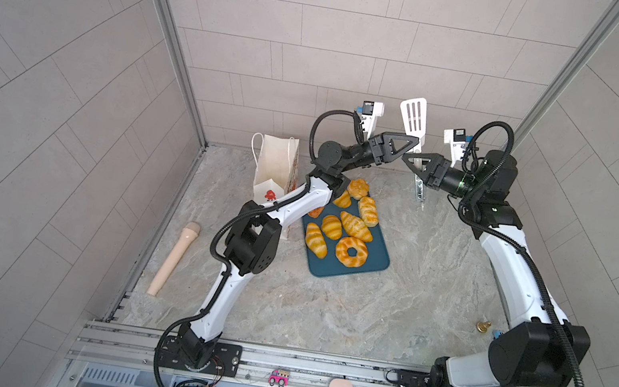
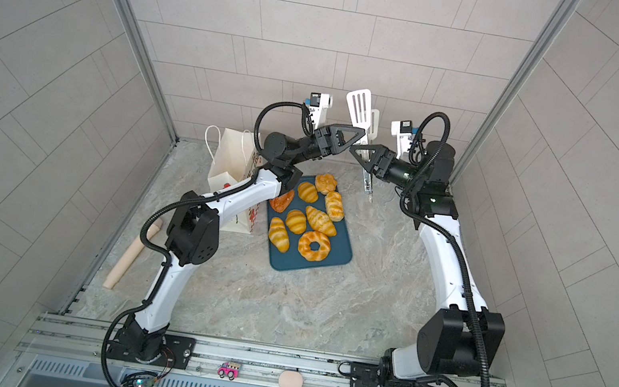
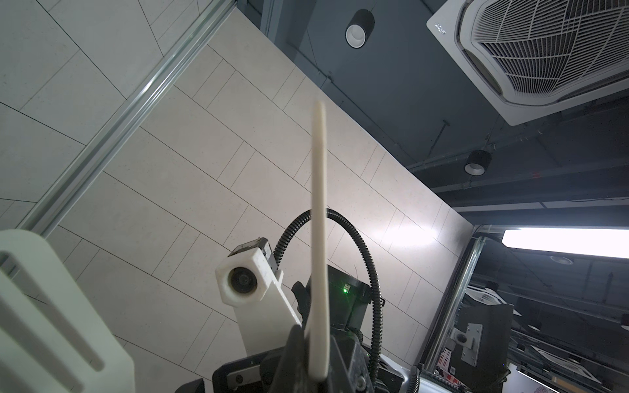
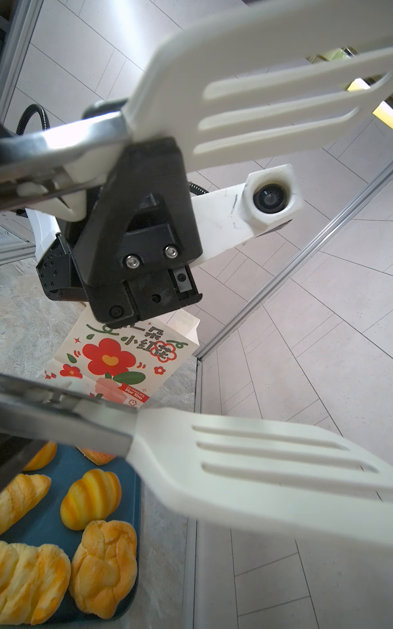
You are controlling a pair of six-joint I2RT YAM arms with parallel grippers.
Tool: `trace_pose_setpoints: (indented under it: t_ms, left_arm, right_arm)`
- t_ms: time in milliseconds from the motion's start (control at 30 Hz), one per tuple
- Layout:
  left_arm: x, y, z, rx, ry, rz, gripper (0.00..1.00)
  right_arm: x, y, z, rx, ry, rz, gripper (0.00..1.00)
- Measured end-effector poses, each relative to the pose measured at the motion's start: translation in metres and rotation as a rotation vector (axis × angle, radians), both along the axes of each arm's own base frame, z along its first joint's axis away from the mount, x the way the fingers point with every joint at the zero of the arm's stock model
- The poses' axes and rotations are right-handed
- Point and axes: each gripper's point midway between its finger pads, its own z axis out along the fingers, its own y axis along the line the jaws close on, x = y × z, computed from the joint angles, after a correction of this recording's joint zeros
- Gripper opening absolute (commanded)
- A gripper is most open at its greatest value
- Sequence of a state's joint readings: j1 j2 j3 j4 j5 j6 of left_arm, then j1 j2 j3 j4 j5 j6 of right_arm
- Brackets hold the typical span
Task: Place the fake bread into the paper bag
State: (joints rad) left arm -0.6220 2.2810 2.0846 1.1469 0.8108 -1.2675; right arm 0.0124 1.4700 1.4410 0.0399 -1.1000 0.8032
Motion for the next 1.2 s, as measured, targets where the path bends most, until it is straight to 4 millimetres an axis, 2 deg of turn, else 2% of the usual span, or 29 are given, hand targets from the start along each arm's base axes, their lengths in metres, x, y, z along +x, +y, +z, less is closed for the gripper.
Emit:
trace_pose_setpoints:
  t_ms: [300,600,900,1200]
  left_arm:
    - [-0.001,-0.001,0.002,-0.015,0.002,0.004,0.00]
    - [-0.005,-0.005,0.000,-0.022,0.016,-0.018,0.00]
    - [-0.005,-0.013,-0.018,-0.018,0.054,-0.016,0.05]
    - [-0.011,-0.022,-0.035,0.012,0.072,-0.025,0.35]
  right_arm:
    - [0.000,-0.001,0.001,-0.003,-0.008,0.001,0.89]
    - [-0.008,-0.003,0.003,-0.030,-0.026,0.000,0.77]
    - [-0.014,-0.013,-0.009,-0.067,0.014,-0.015,0.68]
    - [-0.015,-0.026,-0.028,-0.130,0.059,-0.050,0.63]
